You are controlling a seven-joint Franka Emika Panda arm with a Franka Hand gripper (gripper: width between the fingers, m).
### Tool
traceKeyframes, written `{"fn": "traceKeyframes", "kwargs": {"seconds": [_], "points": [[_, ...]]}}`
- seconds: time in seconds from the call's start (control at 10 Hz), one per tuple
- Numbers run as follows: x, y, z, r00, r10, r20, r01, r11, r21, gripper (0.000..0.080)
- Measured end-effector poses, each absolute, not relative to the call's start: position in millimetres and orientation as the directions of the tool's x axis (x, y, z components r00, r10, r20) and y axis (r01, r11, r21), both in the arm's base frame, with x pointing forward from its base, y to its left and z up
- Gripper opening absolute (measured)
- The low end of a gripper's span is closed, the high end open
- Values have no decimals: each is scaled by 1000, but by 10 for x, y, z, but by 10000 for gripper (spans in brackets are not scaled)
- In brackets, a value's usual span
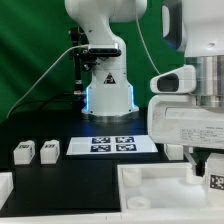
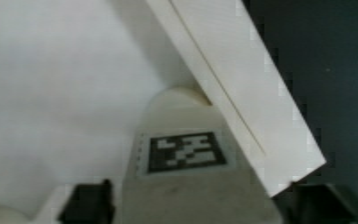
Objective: Assemble one leg
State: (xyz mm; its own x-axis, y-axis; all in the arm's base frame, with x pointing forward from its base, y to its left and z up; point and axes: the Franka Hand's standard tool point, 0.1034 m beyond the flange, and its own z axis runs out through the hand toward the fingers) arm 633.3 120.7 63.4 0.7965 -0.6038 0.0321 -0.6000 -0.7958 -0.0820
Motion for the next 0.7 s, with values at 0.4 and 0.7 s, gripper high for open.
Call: {"fn": "traceKeyframes", "kwargs": {"seconds": [0.4,0.7], "points": [[6329,1205,631,501,-865,-11,-862,-498,-92,293],[6326,1212,617,67,-996,-63,-996,-63,-63,293]]}}
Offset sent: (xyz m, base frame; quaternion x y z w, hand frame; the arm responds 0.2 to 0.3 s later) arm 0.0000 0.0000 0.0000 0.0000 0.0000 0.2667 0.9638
